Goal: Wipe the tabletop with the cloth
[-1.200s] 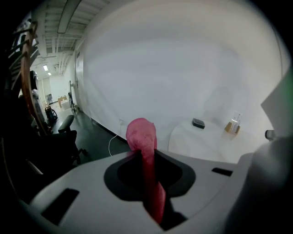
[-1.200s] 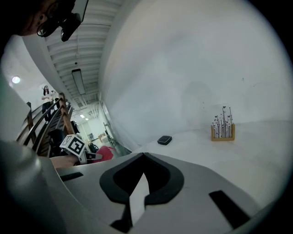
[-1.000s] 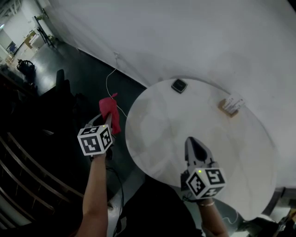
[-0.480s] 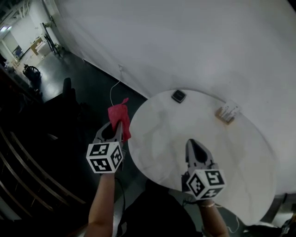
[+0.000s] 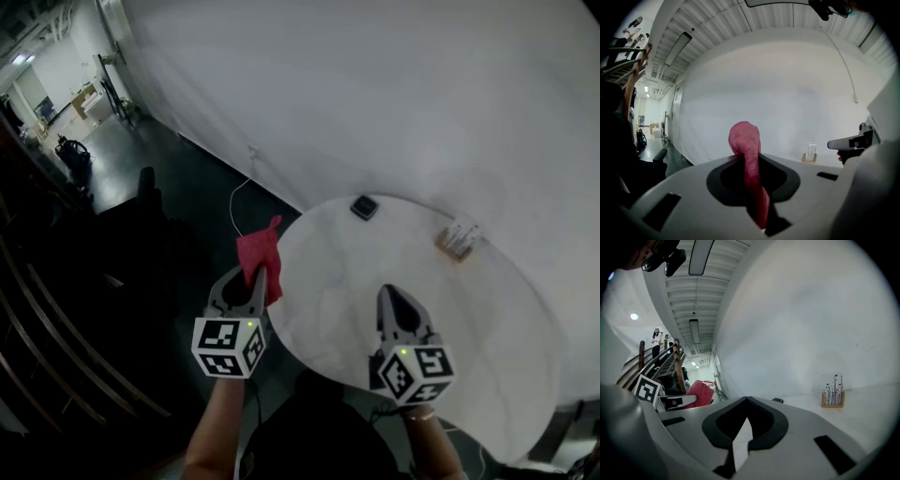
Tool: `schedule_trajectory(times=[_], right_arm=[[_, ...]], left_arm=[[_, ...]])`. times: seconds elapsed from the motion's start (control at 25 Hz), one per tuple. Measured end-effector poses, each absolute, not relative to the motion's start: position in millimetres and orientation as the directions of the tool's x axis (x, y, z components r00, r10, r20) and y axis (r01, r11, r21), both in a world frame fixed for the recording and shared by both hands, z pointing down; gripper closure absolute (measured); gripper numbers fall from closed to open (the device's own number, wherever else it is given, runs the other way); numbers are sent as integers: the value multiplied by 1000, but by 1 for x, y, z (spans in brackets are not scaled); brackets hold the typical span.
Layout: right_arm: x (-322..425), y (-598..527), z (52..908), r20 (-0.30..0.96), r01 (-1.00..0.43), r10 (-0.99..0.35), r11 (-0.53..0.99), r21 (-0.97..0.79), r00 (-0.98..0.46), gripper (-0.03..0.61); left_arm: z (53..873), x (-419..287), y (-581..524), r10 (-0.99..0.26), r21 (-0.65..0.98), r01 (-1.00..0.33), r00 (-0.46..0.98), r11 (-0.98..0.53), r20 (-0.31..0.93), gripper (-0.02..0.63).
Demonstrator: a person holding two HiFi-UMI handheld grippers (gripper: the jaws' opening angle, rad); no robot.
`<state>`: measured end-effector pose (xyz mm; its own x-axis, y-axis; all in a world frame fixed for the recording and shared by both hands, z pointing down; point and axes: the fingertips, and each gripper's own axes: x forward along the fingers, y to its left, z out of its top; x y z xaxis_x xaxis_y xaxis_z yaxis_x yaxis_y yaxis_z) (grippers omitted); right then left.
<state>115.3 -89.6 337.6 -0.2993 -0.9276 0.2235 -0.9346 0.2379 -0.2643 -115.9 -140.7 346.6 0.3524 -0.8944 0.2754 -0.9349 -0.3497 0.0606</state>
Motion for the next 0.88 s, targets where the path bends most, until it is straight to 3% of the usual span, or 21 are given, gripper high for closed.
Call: schedule_trajectory(times=[0.88], right_arm=[[119,-83,318,167,-927,-930,281,-249,-327,577]], left_arm=[[345,-96,-113,-898,53,-930,364,-363,245,558]])
